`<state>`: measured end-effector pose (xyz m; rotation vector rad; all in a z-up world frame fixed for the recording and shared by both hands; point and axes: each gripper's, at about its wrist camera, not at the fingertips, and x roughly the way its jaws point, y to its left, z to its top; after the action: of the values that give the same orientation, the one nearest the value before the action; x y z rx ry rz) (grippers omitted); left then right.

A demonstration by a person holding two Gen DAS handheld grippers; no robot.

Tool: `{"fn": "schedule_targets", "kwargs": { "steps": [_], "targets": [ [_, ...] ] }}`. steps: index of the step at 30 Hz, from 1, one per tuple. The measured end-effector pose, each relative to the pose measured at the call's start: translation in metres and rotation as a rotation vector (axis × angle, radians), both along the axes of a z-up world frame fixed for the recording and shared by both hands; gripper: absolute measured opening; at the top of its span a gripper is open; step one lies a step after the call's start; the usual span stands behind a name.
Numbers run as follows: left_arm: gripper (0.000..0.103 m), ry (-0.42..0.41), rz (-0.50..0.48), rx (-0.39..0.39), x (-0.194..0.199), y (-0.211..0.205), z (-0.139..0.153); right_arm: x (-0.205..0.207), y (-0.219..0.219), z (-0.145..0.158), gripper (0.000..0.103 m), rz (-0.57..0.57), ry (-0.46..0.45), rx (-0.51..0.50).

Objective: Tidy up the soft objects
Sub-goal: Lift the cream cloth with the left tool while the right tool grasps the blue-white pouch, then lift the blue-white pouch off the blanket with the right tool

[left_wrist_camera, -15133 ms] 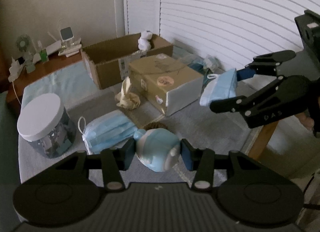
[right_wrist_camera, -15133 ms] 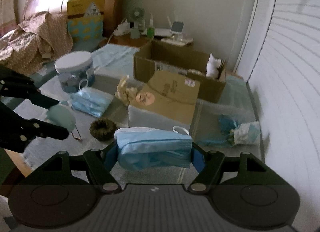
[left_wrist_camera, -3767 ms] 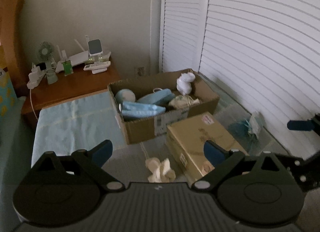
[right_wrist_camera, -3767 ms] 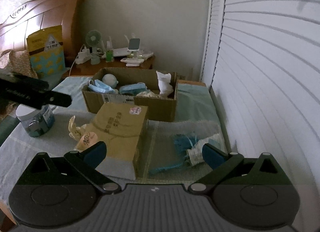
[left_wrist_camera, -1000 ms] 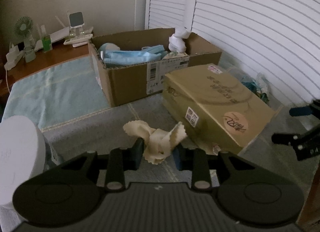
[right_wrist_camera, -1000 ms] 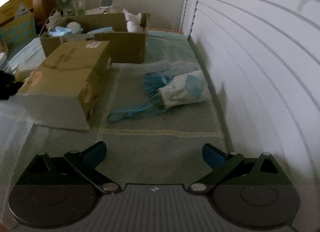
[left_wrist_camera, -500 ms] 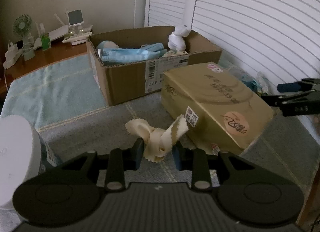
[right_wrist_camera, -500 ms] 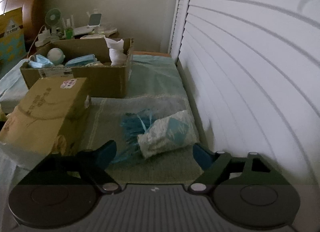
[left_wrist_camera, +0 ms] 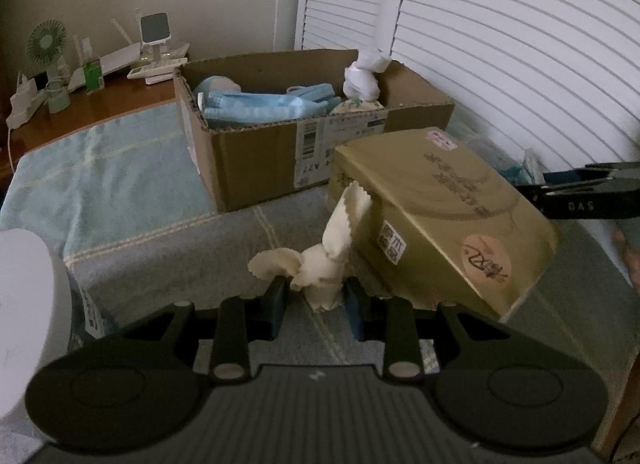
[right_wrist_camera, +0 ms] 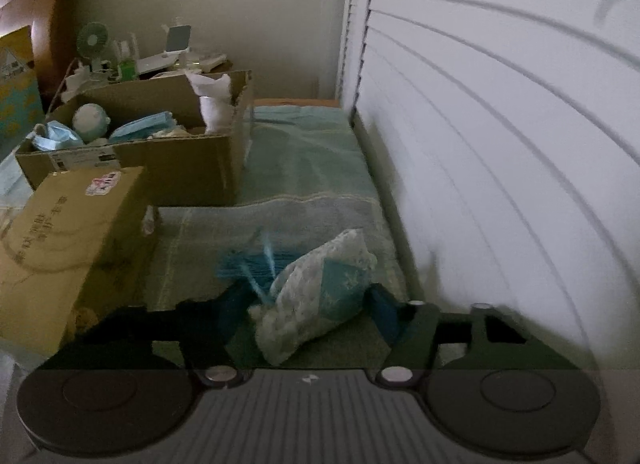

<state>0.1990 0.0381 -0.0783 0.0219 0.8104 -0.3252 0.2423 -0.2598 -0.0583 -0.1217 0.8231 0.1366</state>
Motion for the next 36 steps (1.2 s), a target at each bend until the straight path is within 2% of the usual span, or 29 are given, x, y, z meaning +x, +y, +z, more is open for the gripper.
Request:
{"fn": "schedule_targets", "kwargs": {
  "steps": [3,7,9,14,15,25,27,28,31,33,36],
  "targets": [
    [0.034,-0.002,0.0,0.005,0.001,-0.001,0.0,-0.005,0.005,0.002,0.056,0.04,-0.007,-0.014],
    [0.051,-0.006,0.006,0.012,0.005,-0.001,0.0,-0.009,0.008,0.003,0.056,0.067,-0.003,-0.028],
    [0.053,-0.007,0.014,0.012,0.008,-0.001,0.0,-0.009,0.006,0.003,0.057,0.059,0.004,-0.029],
    [0.054,-0.018,0.008,0.012,0.016,-0.004,0.0,-0.013,0.003,0.007,0.066,0.042,0.002,-0.017],
    [0.051,-0.016,0.01,0.007,0.018,-0.004,0.0,-0.013,0.001,0.008,0.066,0.041,0.003,-0.01],
    [0.047,-0.019,0.012,0.004,0.019,-0.003,-0.002,-0.003,-0.006,0.003,0.066,-0.011,0.038,0.047],
    [0.045,-0.018,0.015,0.001,0.019,-0.003,-0.002,0.0,-0.006,0.0,0.061,-0.014,0.047,0.053],
    [0.04,-0.018,0.015,0.0,0.019,-0.003,-0.002,0.001,-0.005,0.0,0.06,-0.014,0.047,0.056],
    [0.032,-0.016,0.006,0.001,0.018,-0.004,0.0,-0.002,-0.002,0.003,0.048,-0.004,0.036,0.043],
    [0.03,-0.017,-0.002,0.004,0.017,-0.004,0.001,-0.004,-0.001,0.005,0.034,0.0,0.029,0.034],
    [0.028,-0.026,-0.013,0.01,0.014,-0.005,0.004,-0.009,0.001,0.009,0.031,0.009,0.014,0.013]
  ]
}}
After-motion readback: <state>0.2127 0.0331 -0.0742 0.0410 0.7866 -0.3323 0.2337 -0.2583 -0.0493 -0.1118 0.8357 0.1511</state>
